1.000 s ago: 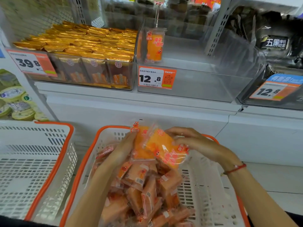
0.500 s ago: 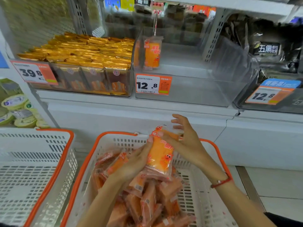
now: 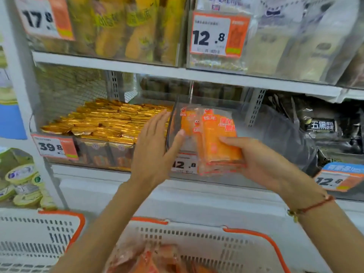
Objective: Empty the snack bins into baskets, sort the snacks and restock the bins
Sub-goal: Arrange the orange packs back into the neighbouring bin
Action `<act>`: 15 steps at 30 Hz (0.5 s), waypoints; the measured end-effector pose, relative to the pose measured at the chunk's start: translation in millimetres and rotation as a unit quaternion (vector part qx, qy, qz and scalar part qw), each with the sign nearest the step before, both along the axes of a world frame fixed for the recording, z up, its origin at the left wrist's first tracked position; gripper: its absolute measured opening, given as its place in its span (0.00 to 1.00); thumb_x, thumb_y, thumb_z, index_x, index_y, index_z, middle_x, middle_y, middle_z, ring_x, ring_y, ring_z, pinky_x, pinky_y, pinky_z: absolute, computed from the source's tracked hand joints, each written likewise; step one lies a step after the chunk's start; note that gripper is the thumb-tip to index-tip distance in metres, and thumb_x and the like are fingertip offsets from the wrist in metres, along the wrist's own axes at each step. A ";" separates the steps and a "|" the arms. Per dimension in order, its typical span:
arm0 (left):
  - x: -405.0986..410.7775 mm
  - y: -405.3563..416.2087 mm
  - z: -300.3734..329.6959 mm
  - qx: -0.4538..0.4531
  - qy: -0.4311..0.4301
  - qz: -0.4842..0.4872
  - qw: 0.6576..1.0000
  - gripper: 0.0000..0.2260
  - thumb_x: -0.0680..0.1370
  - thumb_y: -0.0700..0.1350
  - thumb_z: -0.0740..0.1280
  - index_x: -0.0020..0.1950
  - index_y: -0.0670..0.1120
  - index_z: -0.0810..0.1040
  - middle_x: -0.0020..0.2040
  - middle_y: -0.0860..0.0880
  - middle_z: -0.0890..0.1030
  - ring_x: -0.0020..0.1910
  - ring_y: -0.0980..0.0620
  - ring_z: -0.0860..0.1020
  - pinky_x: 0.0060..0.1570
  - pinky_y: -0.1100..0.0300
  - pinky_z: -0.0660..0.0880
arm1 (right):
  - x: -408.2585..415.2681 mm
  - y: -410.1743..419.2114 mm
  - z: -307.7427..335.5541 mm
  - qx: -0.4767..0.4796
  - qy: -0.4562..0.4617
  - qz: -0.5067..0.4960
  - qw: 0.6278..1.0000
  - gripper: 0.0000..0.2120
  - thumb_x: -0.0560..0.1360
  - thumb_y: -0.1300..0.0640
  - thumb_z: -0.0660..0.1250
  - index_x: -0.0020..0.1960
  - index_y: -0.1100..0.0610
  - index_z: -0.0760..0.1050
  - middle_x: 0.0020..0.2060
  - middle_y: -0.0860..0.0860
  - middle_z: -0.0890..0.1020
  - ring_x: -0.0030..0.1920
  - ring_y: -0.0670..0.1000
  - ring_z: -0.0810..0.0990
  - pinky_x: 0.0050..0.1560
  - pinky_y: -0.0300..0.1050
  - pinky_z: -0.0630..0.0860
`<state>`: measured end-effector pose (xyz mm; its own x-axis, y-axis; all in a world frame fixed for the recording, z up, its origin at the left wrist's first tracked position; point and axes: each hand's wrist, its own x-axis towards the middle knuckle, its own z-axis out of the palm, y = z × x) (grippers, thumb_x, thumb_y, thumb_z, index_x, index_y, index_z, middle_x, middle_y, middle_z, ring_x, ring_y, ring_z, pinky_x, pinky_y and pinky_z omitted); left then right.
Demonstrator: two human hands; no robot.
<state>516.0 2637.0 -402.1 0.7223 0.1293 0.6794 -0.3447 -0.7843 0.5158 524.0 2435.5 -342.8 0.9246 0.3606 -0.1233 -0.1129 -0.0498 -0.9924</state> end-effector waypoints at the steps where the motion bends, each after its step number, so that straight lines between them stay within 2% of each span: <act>1: 15.0 9.3 3.3 0.055 0.011 0.035 0.998 0.32 0.79 0.65 0.45 0.77 0.49 0.60 0.77 0.52 0.61 0.76 0.54 0.57 0.75 0.55 0.54 | 17.6 -0.6 6.7 0.005 0.014 -0.004 1.000 0.12 0.78 0.56 0.63 0.58 0.59 0.77 0.47 0.55 0.85 0.42 0.51 0.83 0.49 0.45 0.77; 4: 45.5 25.2 0.5 0.143 0.089 0.064 0.984 0.32 0.79 0.63 0.44 0.79 0.48 0.55 0.78 0.49 0.59 0.76 0.51 0.58 0.73 0.54 0.57 | 71.8 6.8 15.6 0.020 0.028 -0.016 0.999 0.14 0.79 0.56 0.62 0.62 0.61 0.74 0.54 0.57 0.82 0.50 0.54 0.81 0.54 0.48 0.76; 5: 48.9 25.9 -3.8 0.158 0.092 0.059 0.981 0.31 0.79 0.62 0.44 0.79 0.49 0.55 0.78 0.50 0.61 0.75 0.51 0.62 0.72 0.55 0.61 | 90.2 11.0 12.9 0.005 0.021 -0.022 1.000 0.14 0.79 0.56 0.63 0.63 0.61 0.74 0.55 0.58 0.82 0.52 0.55 0.80 0.54 0.48 0.76; 8: 52.9 26.5 -15.3 0.174 0.045 0.055 0.982 0.26 0.82 0.59 0.45 0.78 0.51 0.59 0.70 0.52 0.73 0.64 0.52 0.75 0.59 0.58 0.73 | 142.8 25.5 -9.6 -0.057 0.022 -0.026 0.998 0.14 0.77 0.61 0.67 0.62 0.60 0.73 0.53 0.58 0.81 0.48 0.54 0.79 0.48 0.46 0.74; 10: 55.3 28.0 -17.3 0.167 0.036 0.058 0.984 0.26 0.82 0.59 0.44 0.78 0.51 0.58 0.71 0.52 0.72 0.63 0.53 0.76 0.57 0.59 0.74 | 168.6 35.4 -26.0 -0.113 0.023 -0.005 0.993 0.13 0.76 0.64 0.67 0.60 0.59 0.72 0.49 0.56 0.81 0.45 0.53 0.77 0.47 0.46 0.73; 11: 55.7 28.4 -18.2 0.162 0.030 0.055 0.985 0.26 0.82 0.59 0.45 0.79 0.51 0.58 0.71 0.53 0.73 0.63 0.54 0.76 0.57 0.60 0.73 | 178.6 40.4 -32.4 -0.139 0.020 0.000 0.990 0.16 0.76 0.65 0.68 0.62 0.58 0.70 0.52 0.55 0.81 0.50 0.54 0.78 0.53 0.49 0.74; 13: 55.3 27.7 -19.1 0.149 0.027 0.049 0.987 0.26 0.82 0.60 0.45 0.78 0.52 0.59 0.68 0.54 0.75 0.63 0.56 0.76 0.58 0.61 0.72 | 195.3 51.0 -41.1 -0.160 0.016 0.000 0.987 0.25 0.75 0.64 0.69 0.69 0.55 0.65 0.61 0.54 0.77 0.63 0.55 0.74 0.66 0.56 0.69; 15: 55.6 26.7 -18.6 0.147 0.020 0.054 0.987 0.26 0.82 0.60 0.45 0.77 0.52 0.62 0.66 0.54 0.77 0.61 0.55 0.78 0.56 0.61 0.72 | 205.4 61.6 -46.3 -0.161 0.004 -0.024 0.987 0.31 0.75 0.63 0.71 0.72 0.52 0.61 0.65 0.53 0.73 0.67 0.55 0.71 0.66 0.57 0.67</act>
